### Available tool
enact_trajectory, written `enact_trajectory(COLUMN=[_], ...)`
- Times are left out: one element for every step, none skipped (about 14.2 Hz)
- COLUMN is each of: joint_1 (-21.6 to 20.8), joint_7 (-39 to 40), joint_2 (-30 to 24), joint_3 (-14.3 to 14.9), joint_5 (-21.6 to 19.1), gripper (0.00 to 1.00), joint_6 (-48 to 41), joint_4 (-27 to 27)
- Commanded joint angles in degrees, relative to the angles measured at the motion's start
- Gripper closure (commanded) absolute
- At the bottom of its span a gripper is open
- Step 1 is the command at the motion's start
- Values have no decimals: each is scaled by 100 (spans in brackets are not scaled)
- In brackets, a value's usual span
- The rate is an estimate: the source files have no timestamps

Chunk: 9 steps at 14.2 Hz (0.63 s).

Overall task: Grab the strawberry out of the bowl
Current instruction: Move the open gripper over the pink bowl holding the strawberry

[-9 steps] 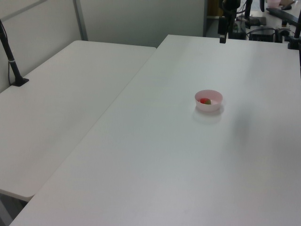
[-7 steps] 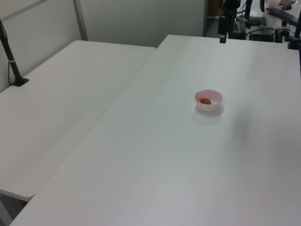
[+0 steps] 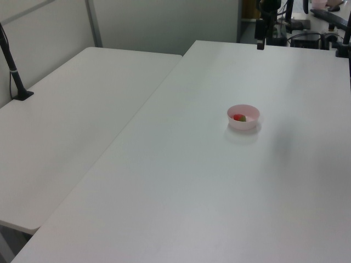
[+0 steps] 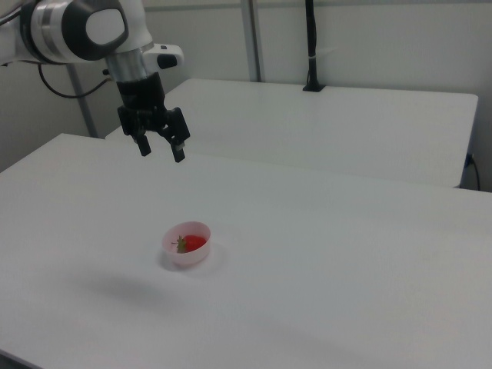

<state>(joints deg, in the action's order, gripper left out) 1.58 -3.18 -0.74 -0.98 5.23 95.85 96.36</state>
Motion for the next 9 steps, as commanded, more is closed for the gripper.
enact_trajectory(joint_1=[62, 71, 79, 88, 80, 79, 79, 71, 71], joint_7=[194, 265, 274, 240, 205, 187, 152, 108, 73], joint_2=[108, 152, 222, 301, 441, 495, 609, 714, 802], joint_3=[45, 45, 45, 45, 45, 45, 45, 36, 36], joint_5=[-101, -101, -101, -101, -101, -101, -101, -101, -101], gripper=[0, 0, 0, 0, 0, 0, 0, 0, 1], joint_6=[-23, -23, 12, 143, 249, 302, 337, 364, 416], joint_4=[58, 58, 58, 67, 84, 93, 93, 93, 111])
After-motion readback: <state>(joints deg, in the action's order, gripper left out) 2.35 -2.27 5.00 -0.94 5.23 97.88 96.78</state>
